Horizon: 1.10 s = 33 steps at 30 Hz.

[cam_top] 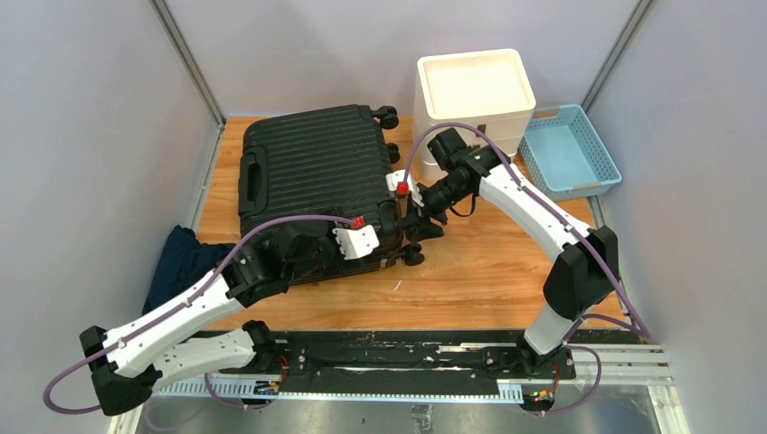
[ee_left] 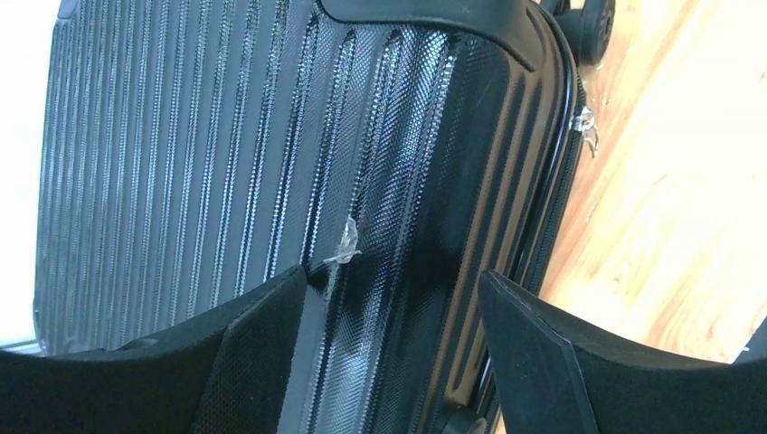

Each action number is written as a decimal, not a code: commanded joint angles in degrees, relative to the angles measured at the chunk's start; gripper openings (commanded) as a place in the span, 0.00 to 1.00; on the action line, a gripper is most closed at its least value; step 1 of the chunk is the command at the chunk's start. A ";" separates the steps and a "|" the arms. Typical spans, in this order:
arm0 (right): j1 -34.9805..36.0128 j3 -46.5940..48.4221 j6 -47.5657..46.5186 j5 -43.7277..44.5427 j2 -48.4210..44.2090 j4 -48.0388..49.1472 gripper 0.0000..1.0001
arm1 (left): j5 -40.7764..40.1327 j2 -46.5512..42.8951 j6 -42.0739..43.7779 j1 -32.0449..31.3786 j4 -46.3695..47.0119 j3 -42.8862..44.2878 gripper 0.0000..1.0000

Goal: Open, take out, and arrange the luggage
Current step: Adjust the luggage at the center of the board.

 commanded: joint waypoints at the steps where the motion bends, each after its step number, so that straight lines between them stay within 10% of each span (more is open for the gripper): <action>1: 0.61 -2.08 -1.68 -1.51 -0.28 -1.30 0.53 | 0.07 -0.48 3.03 1.39 4.06 -2.31 0.73; 10: -0.68 -4.55 -1.23 -0.30 -3.76 -0.55 0.32 | 2.81 3.80 2.37 4.37 5.84 -0.85 0.55; 22: -8.74 -10.91 2.88 -1.13 -8.72 5.07 0.33 | 7.68 14.67 0.52 7.62 6.83 6.23 0.52; 29: -11.33 -11.06 5.45 -1.27 -10.33 5.67 0.76 | 7.83 16.21 -3.32 8.12 6.74 8.72 0.55; 33: -12.72 -10.68 6.37 -4.85 -14.06 4.47 0.90 | 9.04 11.09 -9.34 8.10 5.81 9.27 0.75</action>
